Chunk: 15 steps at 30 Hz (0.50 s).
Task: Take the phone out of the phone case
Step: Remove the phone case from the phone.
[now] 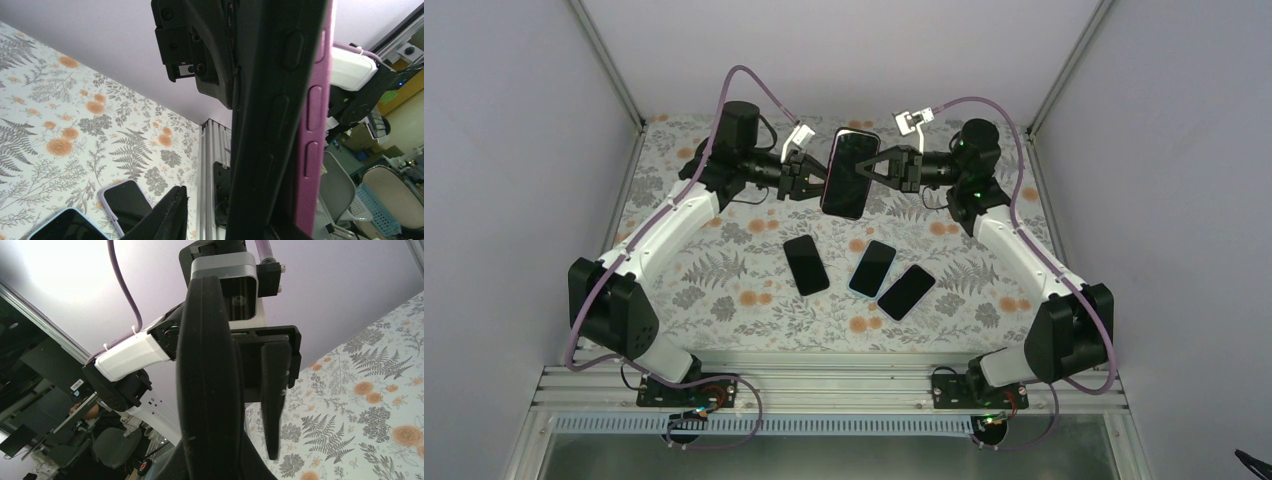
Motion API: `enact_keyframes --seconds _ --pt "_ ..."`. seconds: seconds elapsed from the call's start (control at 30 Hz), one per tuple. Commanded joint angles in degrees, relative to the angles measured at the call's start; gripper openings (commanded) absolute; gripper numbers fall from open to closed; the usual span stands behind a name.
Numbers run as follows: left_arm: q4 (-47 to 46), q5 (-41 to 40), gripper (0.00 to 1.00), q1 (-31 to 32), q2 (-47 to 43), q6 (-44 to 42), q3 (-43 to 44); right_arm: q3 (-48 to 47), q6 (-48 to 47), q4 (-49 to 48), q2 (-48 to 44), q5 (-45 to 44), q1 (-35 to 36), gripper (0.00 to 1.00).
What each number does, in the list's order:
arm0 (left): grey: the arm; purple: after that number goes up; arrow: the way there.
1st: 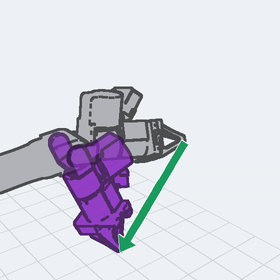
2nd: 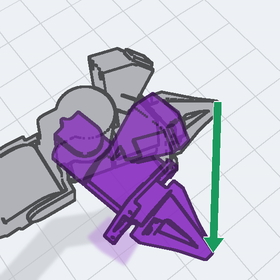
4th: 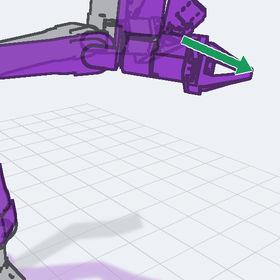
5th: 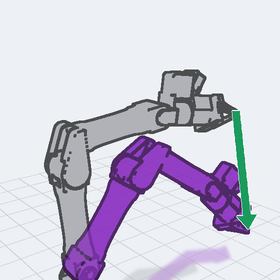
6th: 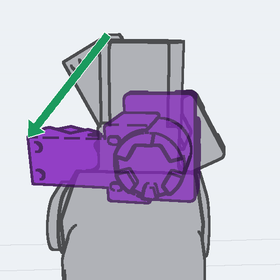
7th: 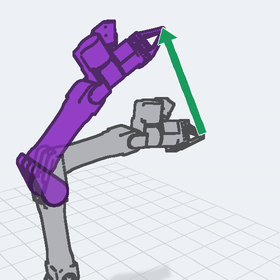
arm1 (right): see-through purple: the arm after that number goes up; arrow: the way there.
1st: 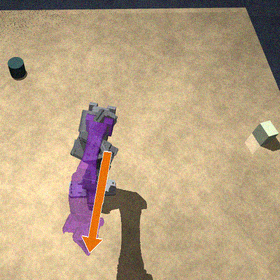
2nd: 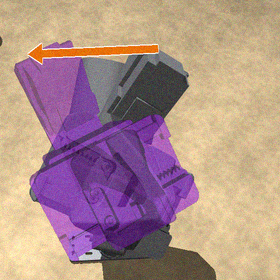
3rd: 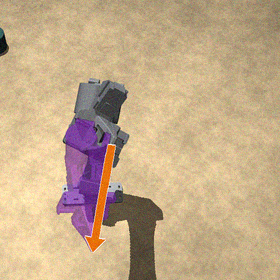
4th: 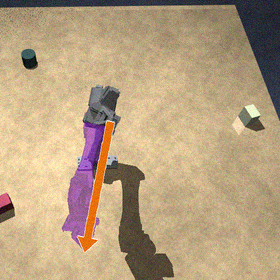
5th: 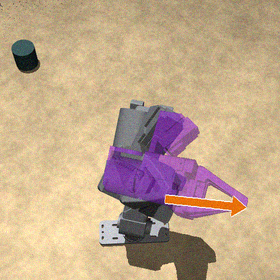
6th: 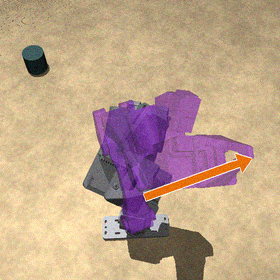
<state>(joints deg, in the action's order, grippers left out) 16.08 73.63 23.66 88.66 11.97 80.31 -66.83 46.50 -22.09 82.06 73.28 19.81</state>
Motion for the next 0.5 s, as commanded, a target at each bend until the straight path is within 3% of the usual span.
enact_keyframes --seconds 0.0,0.2,0.47 --pt "-13.28 -3.57 0.17 2.92 -0.34 4.12 0.81 0.14 -1.45 6.55 2.06 12.17 8.66 0.04" --pt "-15.96 -3.31 0.11 1.05 -1.78 7.28 -1.49 -3.67 -4.23 12.30 3.20 10.51 5.48 0.05" --pt "-22.49 -3.20 0.05 -0.75 -2.71 13.64 -5.67 -5.57 -2.63 13.62 3.89 7.73 2.68 0.15"
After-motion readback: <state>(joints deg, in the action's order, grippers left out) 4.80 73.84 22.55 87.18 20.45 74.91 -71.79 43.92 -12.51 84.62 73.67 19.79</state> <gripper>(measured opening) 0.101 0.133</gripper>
